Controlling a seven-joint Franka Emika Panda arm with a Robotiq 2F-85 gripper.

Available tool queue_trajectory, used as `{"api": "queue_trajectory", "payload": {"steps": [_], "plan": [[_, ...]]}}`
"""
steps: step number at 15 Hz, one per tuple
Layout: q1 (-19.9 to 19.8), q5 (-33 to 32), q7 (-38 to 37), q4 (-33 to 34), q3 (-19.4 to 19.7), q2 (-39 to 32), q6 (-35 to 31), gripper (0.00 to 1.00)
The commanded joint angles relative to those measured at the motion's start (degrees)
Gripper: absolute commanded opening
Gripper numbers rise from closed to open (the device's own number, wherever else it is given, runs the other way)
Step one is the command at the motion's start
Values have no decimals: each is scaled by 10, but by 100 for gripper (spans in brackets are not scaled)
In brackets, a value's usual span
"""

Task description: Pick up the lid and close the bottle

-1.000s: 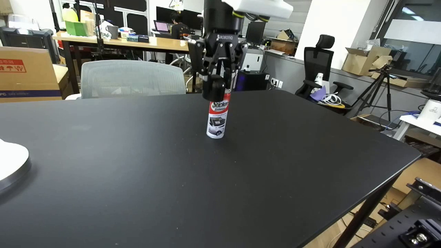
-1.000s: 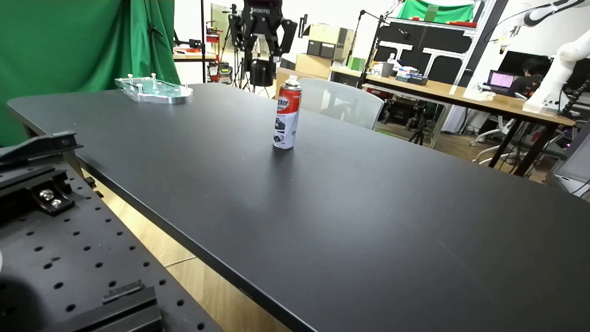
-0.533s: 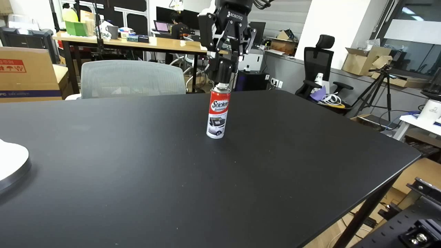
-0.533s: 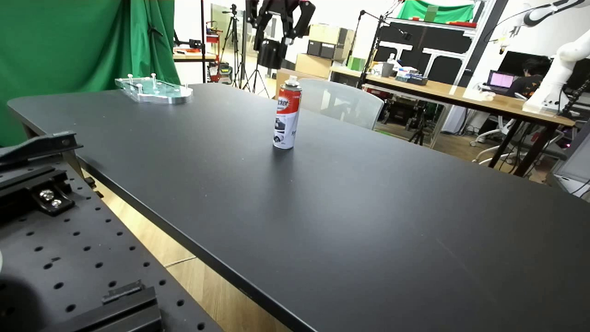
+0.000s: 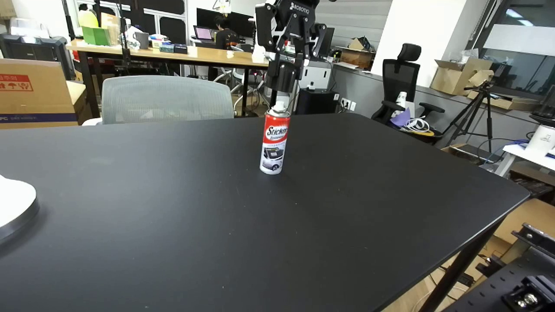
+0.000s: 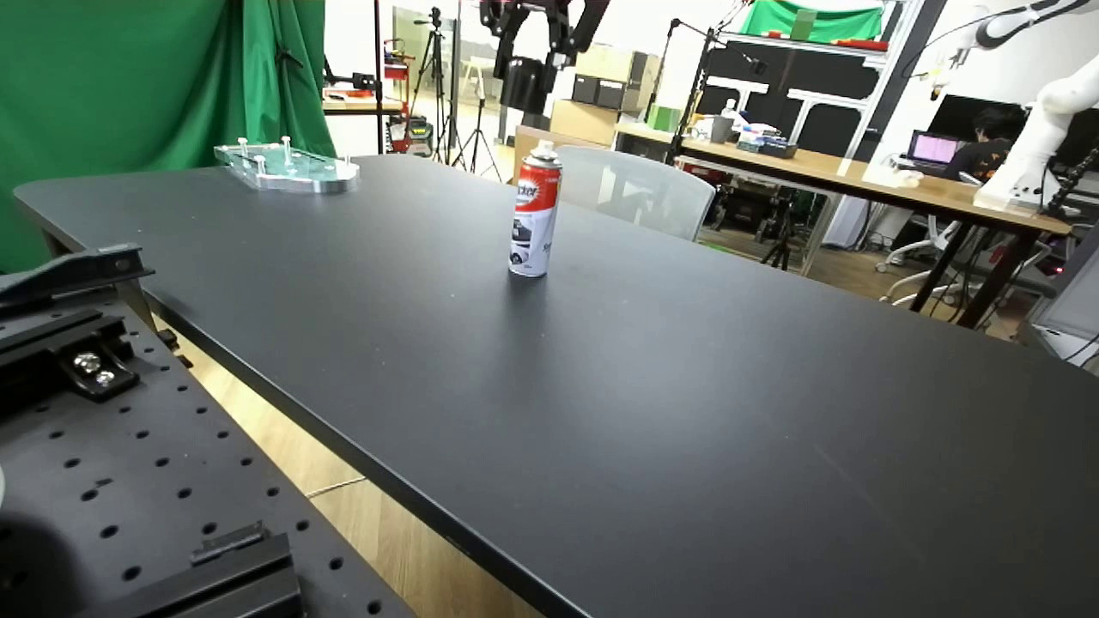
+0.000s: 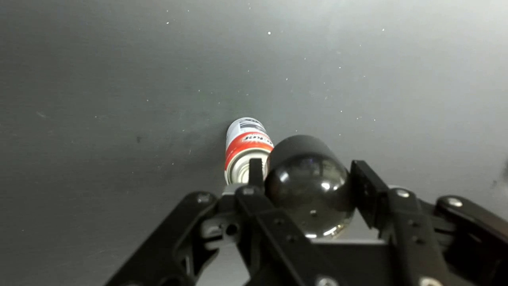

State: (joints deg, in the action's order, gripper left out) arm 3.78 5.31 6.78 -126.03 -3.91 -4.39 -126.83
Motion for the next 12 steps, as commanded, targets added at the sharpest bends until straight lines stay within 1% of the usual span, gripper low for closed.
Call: {"api": "queue_trajectory", "payload": {"steps": [1, 7, 12], "plan": [[-3, -24, -28, 37, 6, -32, 14, 32], [0, -68, -59, 69, 15, -78, 7, 32], [5, -79, -67, 80, 12, -90, 7, 32]]}}
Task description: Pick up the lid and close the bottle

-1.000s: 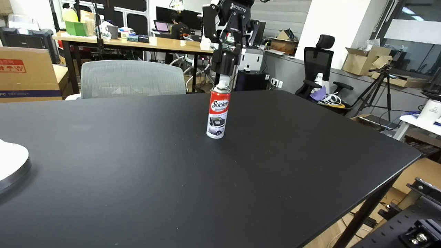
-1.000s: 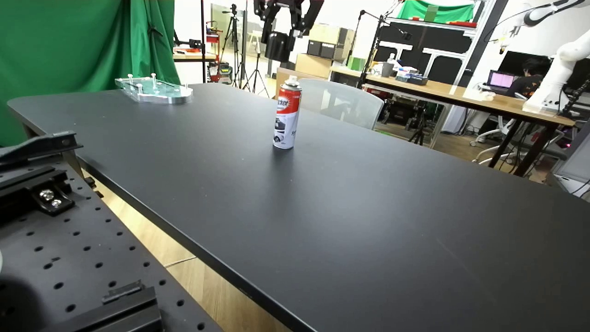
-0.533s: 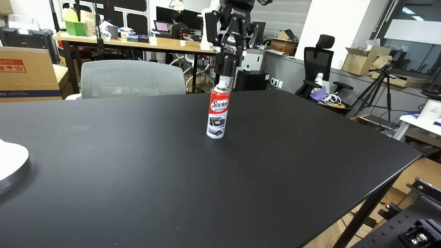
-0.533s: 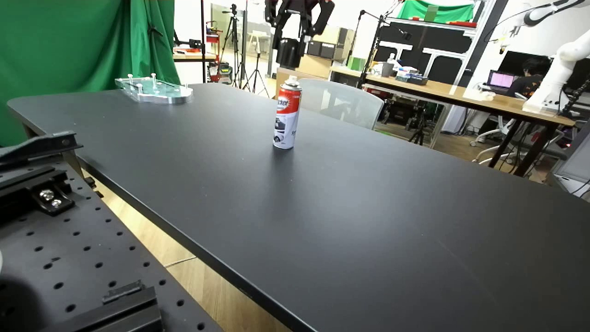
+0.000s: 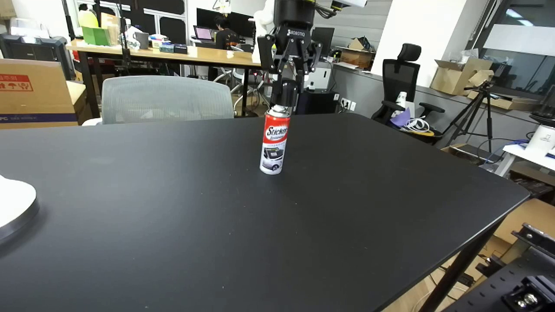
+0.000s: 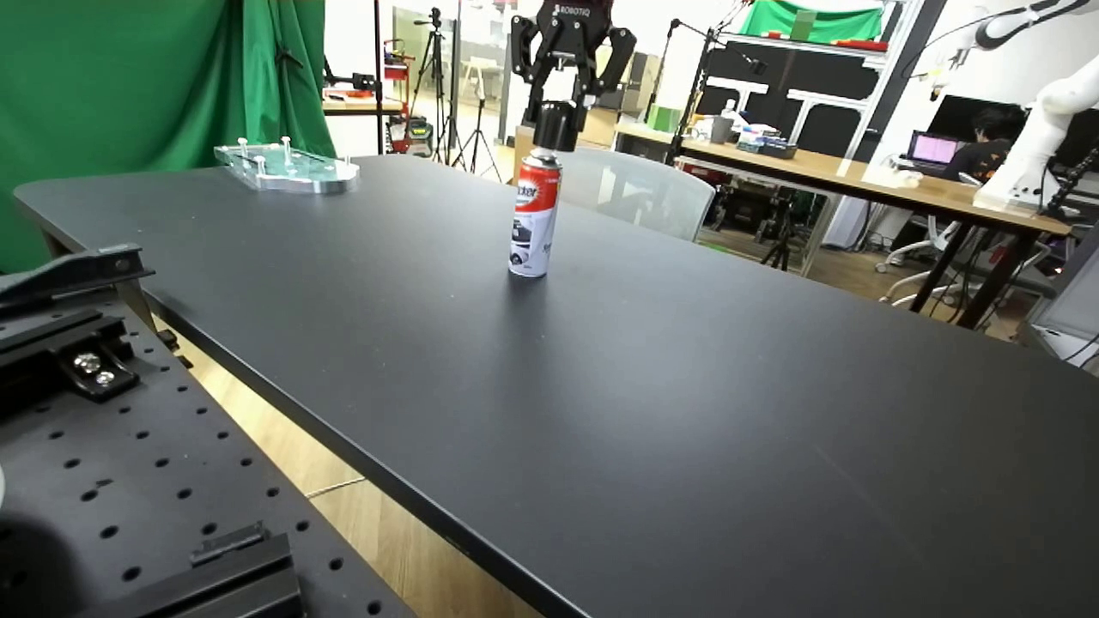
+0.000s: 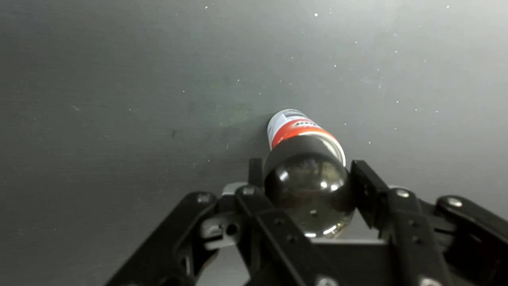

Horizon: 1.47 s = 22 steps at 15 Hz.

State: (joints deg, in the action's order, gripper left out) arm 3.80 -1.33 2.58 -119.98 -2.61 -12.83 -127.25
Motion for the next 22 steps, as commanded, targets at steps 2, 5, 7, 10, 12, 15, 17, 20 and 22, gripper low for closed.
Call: {"api": "queue_trajectory", "payload": {"steps": [2, 5, 7, 10, 12, 15, 17, 20, 22], "plan": [[8, -13, -26, 20, -2, -4, 11, 32], [11, -13, -28, 15, -3, 0, 10, 32], [13, -13, -31, 9, -3, 3, 7, 32], [15, -12, -34, 2, -4, 3, 3, 32], [17, -14, -37, -2, -5, 3, 0, 32], [21, -23, -46, -8, -4, 5, -3, 32], [22, -32, -56, -13, -3, 8, -7, 32], [21, -42, -69, -19, -1, 10, -11, 32], [20, -43, -70, -21, -2, 8, -12, 32]]}}
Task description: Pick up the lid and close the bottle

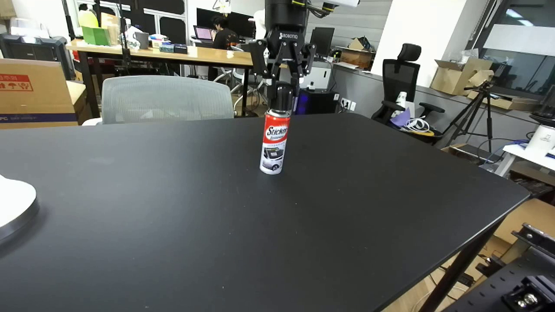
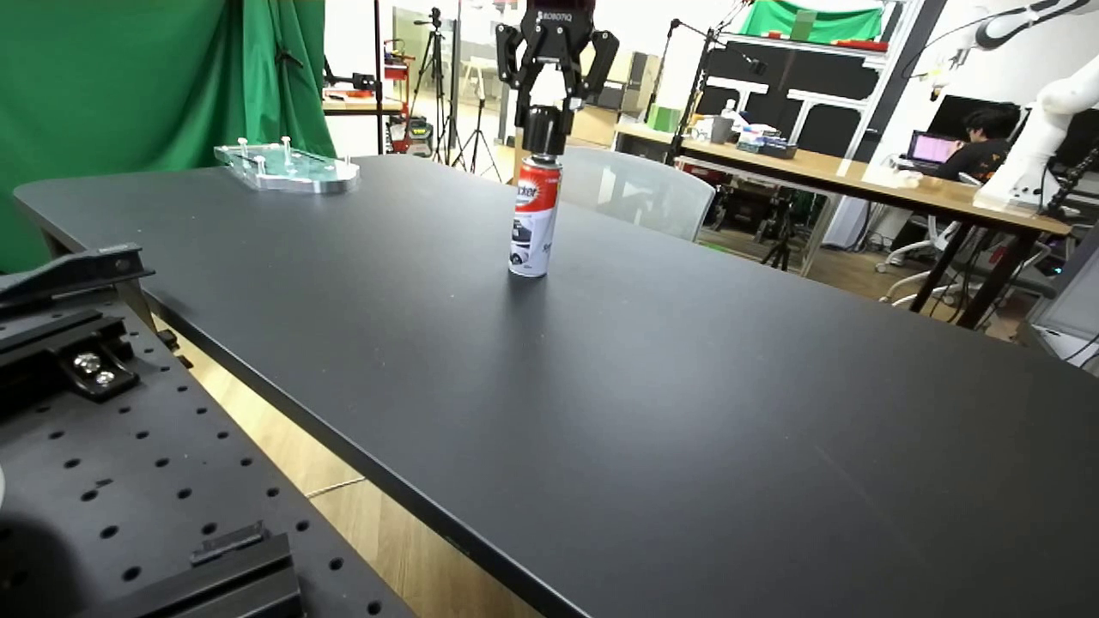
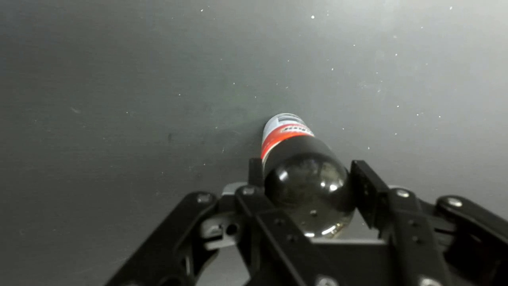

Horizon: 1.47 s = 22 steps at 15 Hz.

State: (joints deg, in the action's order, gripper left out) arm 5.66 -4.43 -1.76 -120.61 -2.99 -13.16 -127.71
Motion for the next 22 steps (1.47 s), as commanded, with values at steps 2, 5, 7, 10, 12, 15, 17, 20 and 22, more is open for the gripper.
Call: {"api": "queue_trajectory", "payload": {"steps": [2, 5, 7, 10, 12, 15, 17, 20, 22], "plan": [[1, -10, -26, -18, 1, 9, -10, 32], [1, -7, -27, -25, 1, 10, -23, 32], [2, -12, -34, -31, 3, 12, -42, 32], [2, -14, -38, -38, 4, 13, -66, 32], [1, -6, -37, -40, 3, 11, -73, 32], [-3, 11, -26, -40, -1, 12, -63, 84], [-5, 25, -17, -42, -3, 15, -53, 93], [-4, 36, -15, -46, -5, 23, -44, 100], [-3, 36, -20, -48, -5, 33, -40, 100]]}}
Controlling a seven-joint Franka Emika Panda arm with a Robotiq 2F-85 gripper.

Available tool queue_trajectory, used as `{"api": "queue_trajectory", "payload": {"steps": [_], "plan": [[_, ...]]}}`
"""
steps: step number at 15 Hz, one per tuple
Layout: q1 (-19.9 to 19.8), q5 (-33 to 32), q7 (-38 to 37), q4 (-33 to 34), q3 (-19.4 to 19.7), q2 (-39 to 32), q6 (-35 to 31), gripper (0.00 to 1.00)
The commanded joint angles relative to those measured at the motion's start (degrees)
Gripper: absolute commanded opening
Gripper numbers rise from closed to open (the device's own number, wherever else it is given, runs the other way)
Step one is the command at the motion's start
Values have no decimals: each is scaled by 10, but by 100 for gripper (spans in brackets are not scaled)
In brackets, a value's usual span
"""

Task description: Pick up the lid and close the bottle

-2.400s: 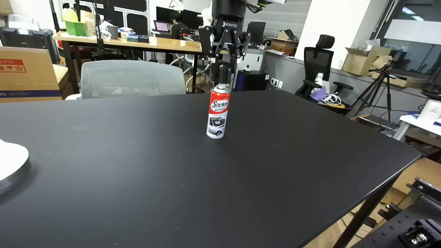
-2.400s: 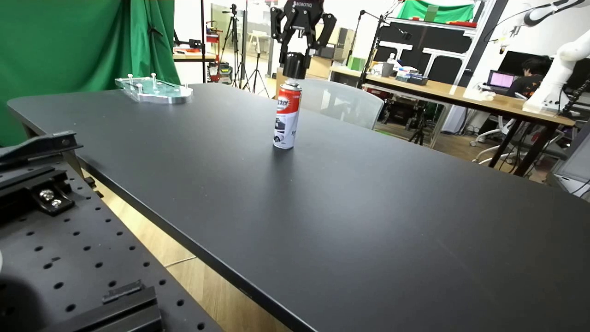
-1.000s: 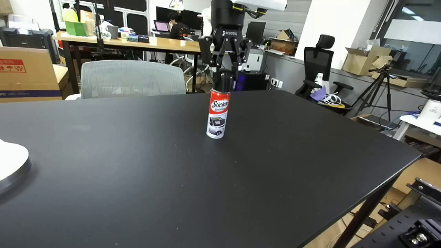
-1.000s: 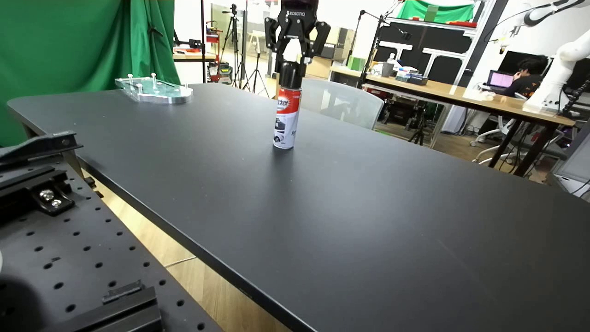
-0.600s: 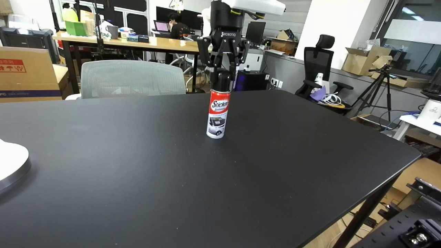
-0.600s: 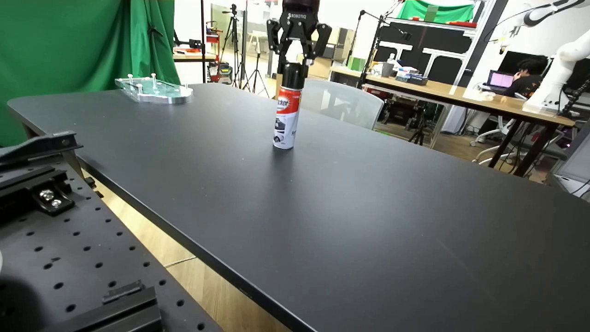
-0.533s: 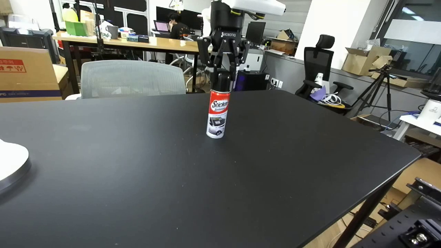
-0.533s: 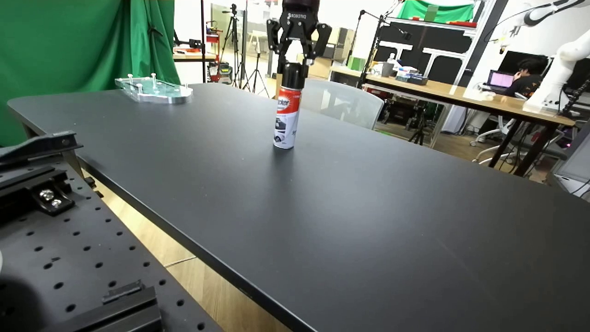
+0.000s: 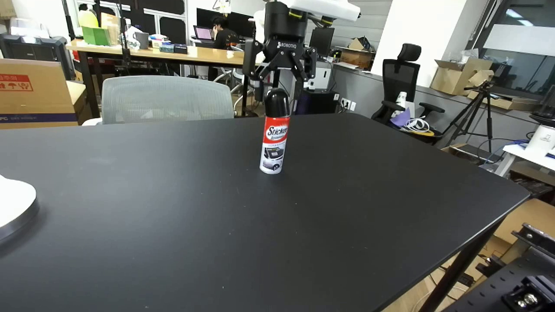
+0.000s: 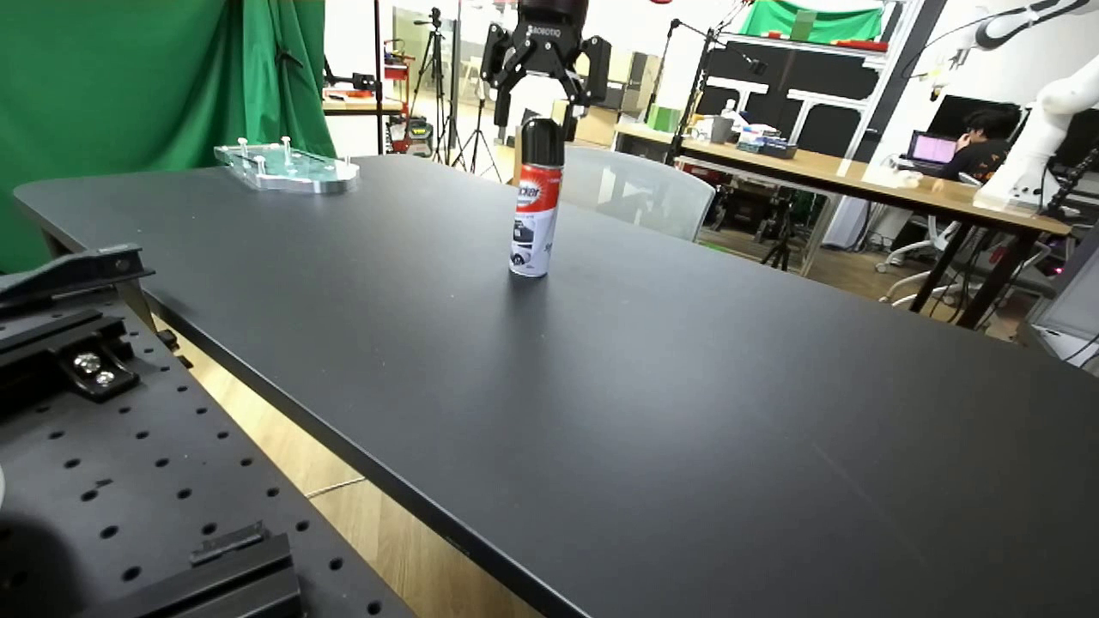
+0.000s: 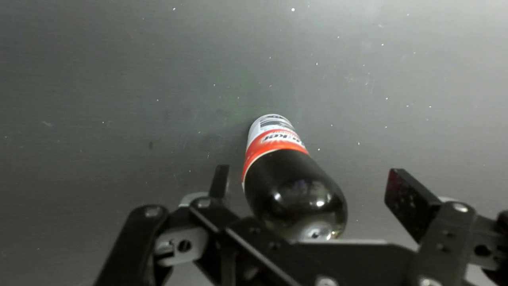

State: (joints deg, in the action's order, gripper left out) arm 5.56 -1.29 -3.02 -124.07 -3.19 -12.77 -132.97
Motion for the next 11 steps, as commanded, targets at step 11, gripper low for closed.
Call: {"api": "queue_trajectory", "payload": {"steps": [11], "plan": [[-2, 32, -23, -14, -7, 104, 139, 100]]}}
